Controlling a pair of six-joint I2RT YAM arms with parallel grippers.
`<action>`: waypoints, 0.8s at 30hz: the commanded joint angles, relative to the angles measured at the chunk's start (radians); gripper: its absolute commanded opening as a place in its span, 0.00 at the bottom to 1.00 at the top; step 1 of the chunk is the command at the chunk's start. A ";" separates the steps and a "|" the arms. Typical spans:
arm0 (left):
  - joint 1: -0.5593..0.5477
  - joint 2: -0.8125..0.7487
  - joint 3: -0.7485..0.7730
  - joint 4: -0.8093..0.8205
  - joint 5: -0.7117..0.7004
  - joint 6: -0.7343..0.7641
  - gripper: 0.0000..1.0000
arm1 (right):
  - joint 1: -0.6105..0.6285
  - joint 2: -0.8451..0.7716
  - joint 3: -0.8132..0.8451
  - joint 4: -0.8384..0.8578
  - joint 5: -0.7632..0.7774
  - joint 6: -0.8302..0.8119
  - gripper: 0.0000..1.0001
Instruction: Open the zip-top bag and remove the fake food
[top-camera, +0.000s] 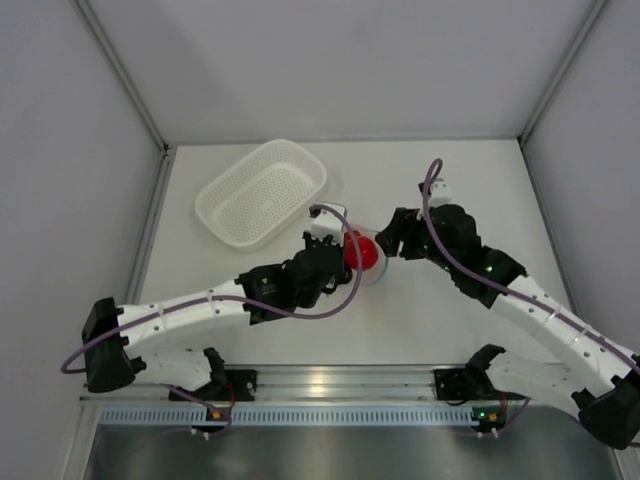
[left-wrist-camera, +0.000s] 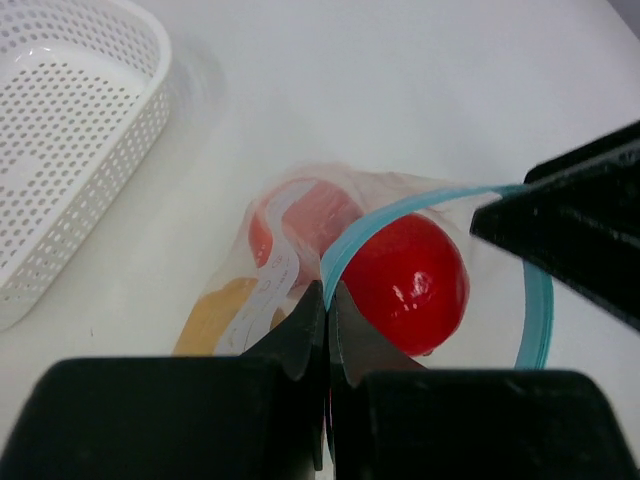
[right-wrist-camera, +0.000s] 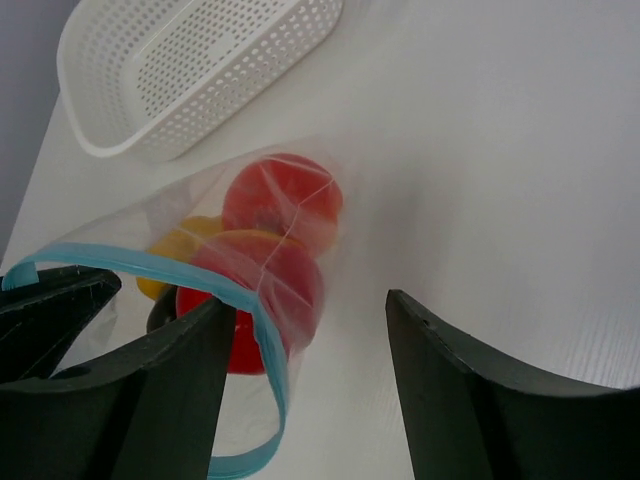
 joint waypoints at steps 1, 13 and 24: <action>0.000 0.019 0.011 0.040 -0.101 -0.084 0.00 | 0.161 -0.005 0.021 -0.037 0.222 0.113 0.62; -0.001 0.105 -0.029 0.041 -0.113 -0.304 0.00 | 0.447 0.061 -0.039 -0.010 0.495 0.178 0.57; -0.001 0.056 -0.087 0.040 -0.193 -0.441 0.00 | 0.475 -0.085 -0.154 -0.107 0.614 0.313 0.73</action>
